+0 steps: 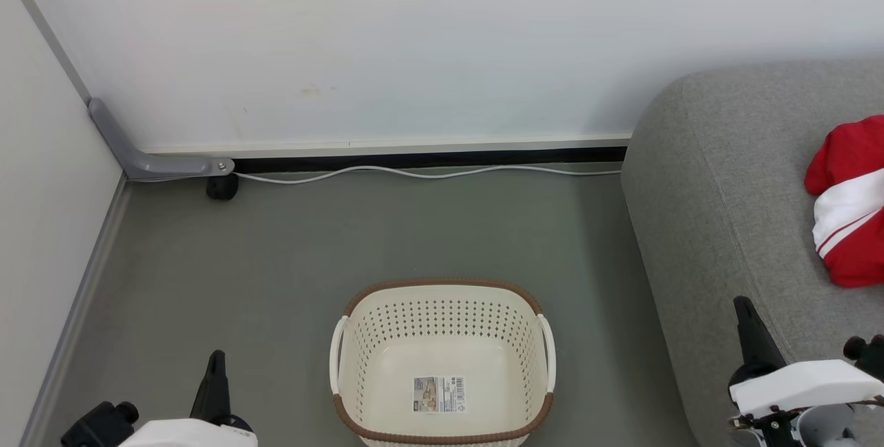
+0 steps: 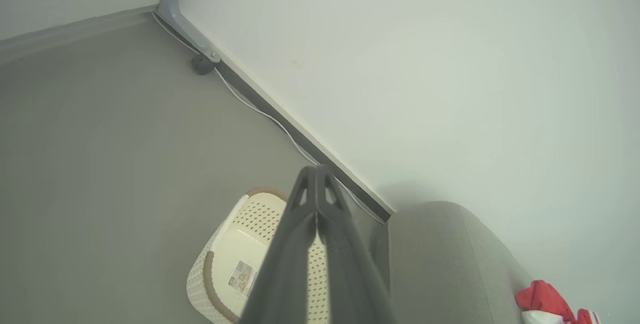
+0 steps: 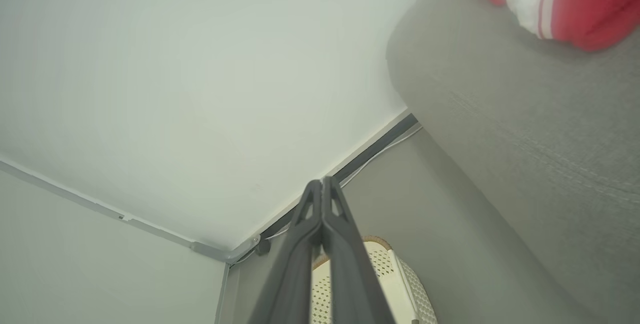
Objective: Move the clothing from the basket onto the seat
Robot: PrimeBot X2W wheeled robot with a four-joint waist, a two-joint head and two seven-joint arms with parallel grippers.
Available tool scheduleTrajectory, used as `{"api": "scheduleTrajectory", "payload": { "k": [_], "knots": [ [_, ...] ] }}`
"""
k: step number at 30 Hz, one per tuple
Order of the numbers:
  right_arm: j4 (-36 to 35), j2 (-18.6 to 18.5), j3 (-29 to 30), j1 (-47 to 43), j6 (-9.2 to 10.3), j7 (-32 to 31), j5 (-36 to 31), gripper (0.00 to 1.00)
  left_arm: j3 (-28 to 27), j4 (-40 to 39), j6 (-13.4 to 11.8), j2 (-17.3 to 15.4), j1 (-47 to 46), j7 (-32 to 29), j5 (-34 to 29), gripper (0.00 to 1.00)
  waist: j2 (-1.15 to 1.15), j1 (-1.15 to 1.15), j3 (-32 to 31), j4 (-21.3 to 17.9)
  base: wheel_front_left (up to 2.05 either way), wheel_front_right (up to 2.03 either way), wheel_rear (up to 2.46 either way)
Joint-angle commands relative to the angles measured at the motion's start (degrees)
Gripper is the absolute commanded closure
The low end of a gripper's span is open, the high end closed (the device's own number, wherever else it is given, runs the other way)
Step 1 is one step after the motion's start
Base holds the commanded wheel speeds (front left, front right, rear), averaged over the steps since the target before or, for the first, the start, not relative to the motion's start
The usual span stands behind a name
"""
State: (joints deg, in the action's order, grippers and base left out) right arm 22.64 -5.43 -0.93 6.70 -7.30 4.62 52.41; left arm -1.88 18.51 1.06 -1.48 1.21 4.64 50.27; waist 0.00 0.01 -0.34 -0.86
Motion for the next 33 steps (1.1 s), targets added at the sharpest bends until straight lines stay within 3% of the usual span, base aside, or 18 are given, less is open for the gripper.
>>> {"api": "scheduleTrajectory", "payload": {
  "k": [1, 33],
  "knots": [
    [-2.2, -0.4, 0.1, 1.0, -0.1, -0.6, 2.2, 1.0, -1.3, -1.8, 1.0, -0.9, -3.3, -0.4, 2.2, 1.0, 0.0, -0.01, 0.0, 0.0, 0.0, 0.0, 0.0],
    [-5.4, 1.1, 3.8, 0.2, -0.15, -5.9, 21.0, 1.0, -3.0, -3.1, 3.7, -1.1, -5.4, -5.8, 22.1, 1.0, 0.0, 0.0, 0.3, 0.4, 0.0, 0.0, 0.0]
  ]
}}
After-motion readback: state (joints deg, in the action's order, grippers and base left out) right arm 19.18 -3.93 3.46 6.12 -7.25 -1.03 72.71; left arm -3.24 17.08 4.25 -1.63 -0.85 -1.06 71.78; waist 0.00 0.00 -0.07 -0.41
